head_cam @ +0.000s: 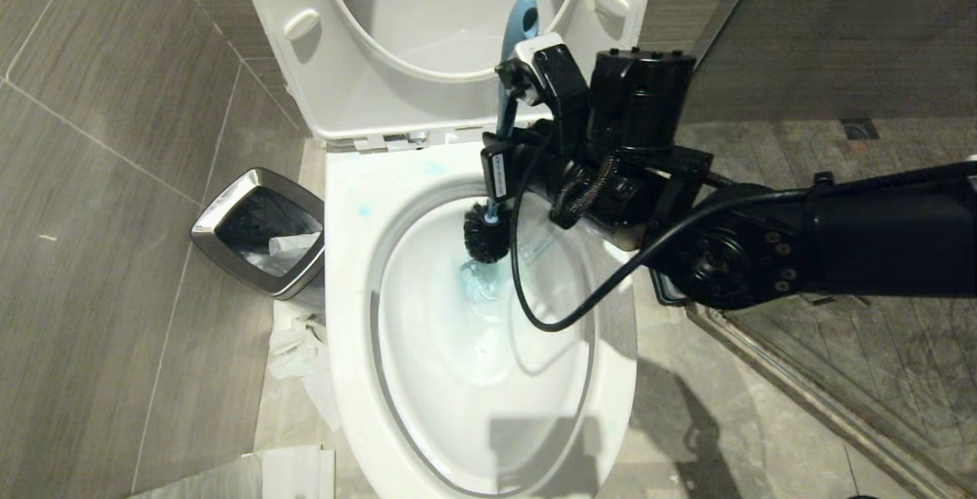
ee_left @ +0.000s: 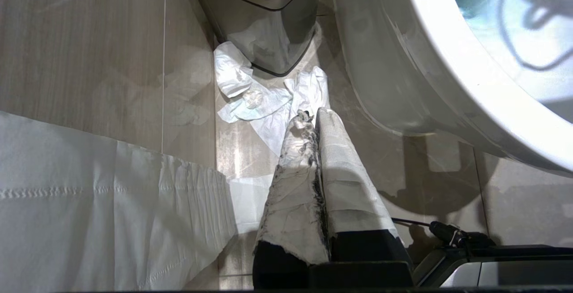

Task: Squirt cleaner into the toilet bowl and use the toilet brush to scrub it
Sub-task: Scrub the toilet bowl

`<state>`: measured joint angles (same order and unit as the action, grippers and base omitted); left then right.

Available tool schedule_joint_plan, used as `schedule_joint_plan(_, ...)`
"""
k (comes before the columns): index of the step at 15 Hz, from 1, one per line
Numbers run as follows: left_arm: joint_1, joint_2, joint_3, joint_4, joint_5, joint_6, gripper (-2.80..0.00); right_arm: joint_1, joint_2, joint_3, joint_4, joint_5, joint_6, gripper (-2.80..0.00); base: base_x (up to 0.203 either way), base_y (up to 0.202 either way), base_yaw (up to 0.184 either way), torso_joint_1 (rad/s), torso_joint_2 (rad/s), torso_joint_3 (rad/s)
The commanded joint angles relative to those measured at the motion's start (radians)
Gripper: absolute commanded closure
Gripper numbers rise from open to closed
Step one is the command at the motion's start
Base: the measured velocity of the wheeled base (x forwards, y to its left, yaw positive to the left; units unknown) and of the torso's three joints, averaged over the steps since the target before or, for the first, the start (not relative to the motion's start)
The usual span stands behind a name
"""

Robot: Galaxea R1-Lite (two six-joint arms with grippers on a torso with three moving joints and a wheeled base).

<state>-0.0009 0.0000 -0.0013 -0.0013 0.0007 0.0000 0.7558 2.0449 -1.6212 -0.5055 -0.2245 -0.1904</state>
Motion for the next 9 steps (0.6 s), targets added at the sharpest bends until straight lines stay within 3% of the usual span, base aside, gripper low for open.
schedule_joint_plan(1, -0.001, 0.000, 0.000, 0.000, 0.001, 0.000, 0.00, 0.028, 0.106, -0.118, 0.009, -0.001, -0.003, 0.00, 0.000, 0.000, 0.000, 0.000, 0.00, 0.000)
schedule_joint_plan(5, -0.001, 0.000, 0.000, 0.000, 0.001, 0.000, 0.00, 0.101, 0.182, -0.246, 0.069, -0.001, 0.000, 0.00, 0.000, 0.000, 0.000, 0.000, 0.00, 0.000)
schedule_joint_plan(9, 0.000, 0.000, 0.001, 0.000, 0.000, 0.000, 0.00, 0.190, 0.158, -0.140, 0.068, -0.020, 0.004, 0.00, 0.000, 0.000, 0.000, 0.000, 0.00, 0.000)
